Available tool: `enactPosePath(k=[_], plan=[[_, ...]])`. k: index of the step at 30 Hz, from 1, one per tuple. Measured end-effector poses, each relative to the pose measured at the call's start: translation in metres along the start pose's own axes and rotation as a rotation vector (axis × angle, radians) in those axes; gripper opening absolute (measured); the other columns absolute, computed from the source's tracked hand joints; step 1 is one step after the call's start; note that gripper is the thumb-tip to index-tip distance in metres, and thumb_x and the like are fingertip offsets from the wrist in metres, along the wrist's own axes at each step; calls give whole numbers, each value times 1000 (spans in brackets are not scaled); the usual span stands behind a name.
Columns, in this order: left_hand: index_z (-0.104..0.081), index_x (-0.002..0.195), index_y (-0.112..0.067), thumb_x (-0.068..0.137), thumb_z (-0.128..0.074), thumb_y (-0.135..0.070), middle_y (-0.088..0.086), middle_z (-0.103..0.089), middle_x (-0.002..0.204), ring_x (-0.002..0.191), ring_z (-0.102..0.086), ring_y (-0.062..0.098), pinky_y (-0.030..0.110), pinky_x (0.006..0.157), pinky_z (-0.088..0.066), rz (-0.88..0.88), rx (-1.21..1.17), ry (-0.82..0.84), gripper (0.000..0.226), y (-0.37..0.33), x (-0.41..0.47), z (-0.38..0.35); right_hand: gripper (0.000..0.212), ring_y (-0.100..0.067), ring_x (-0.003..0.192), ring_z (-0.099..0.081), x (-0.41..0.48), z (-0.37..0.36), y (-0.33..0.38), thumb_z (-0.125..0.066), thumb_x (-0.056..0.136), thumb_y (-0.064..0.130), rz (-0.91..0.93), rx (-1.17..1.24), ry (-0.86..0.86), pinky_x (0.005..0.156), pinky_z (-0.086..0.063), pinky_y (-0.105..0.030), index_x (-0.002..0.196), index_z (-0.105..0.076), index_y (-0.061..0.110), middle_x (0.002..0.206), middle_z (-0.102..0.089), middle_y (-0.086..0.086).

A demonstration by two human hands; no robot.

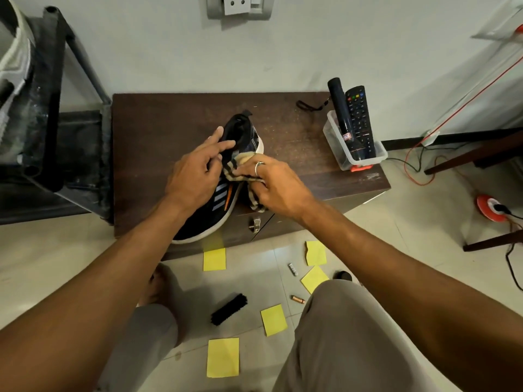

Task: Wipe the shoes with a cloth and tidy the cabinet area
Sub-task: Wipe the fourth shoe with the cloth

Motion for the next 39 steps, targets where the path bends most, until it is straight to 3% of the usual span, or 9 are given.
enactPosePath(k=[4, 6, 9, 14, 19, 22, 25, 31, 39], plan=[[-60, 138, -35, 102, -47, -17, -26, -36, 156, 138, -43, -1, 21, 107, -37, 13, 2, 4, 43, 2, 2, 2, 41, -27, 110, -59, 6, 28, -14, -61, 92, -3, -18, -97, -255, 96, -51, -36, 128, -69, 14, 130, -66, -5], [-61, 138, -35, 103, -46, -18, -28, -35, 156, 134, -46, -3, 20, 103, -40, 18, 2, 11, 41, 2, 0, 1, 41, -28, 109, -59, 8, 19, -17, -61, 93, -2, -94, -87, -286, 97, -51, -39, 129, -69, 14, 133, -65, -5], [-61, 138, -32, 103, -46, -20, -27, -35, 156, 134, -45, -3, 21, 103, -42, 28, 4, 24, 40, 4, -1, -1, 42, -26, 111, -57, 8, -3, -11, -60, 94, -1, -135, -80, -223, 98, -50, -35, 132, -68, 14, 137, -63, -4], [-62, 138, -27, 104, -47, -17, -23, -36, 157, 141, -40, 1, 23, 112, -35, 8, 8, 21, 39, 2, 2, -2, 46, -28, 114, -59, 13, -1, -4, -56, 89, -4, -117, -157, -79, 97, -53, -42, 129, -69, 15, 129, -66, -6], [-62, 137, -28, 104, -47, -16, -24, -36, 157, 141, -41, 2, 22, 111, -36, 8, -5, 20, 38, 0, 1, 0, 50, -20, 122, -61, 17, 9, -11, -51, 87, -2, -127, -32, 108, 106, -50, -38, 124, -72, 25, 132, -68, -2], [-61, 138, -31, 104, -47, -18, -25, -36, 156, 140, -43, 2, 25, 110, -38, 15, -2, 16, 39, 1, 1, 1, 46, -14, 112, -57, 15, 28, -10, -56, 90, -4, -88, -68, -98, 100, -41, -17, 126, -71, 21, 131, -68, -1], [-62, 137, -30, 104, -47, -18, -25, -36, 157, 141, -42, 2, 25, 112, -36, 22, -2, 19, 39, 2, 1, 1, 42, -23, 108, -57, 11, 17, -9, -58, 92, -1, -140, -126, -220, 94, -45, -27, 129, -69, 16, 131, -67, -3], [-61, 139, -26, 105, -47, -17, -23, -35, 158, 143, -39, 4, 32, 117, -36, 15, -3, 31, 38, -1, 1, -2, 45, -28, 109, -59, 11, 3, 3, -56, 90, -5, -182, -154, -112, 93, -53, -41, 128, -69, 15, 123, -68, -7], [-61, 138, -27, 105, -48, -16, -23, -37, 157, 142, -39, 0, 26, 116, -34, 31, -47, 34, 38, 1, 0, 2, 50, -21, 114, -67, 21, 10, -13, -51, 89, 0, -212, -2, 154, 99, -55, -38, 124, -72, 29, 129, -70, 0]])
Point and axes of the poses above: each hand's wrist, its own x-axis towards the middle knuckle, its own z-axis out of the back of the hand, y = z × x, the point moved 9 cm from there along x, towards the middle knuckle
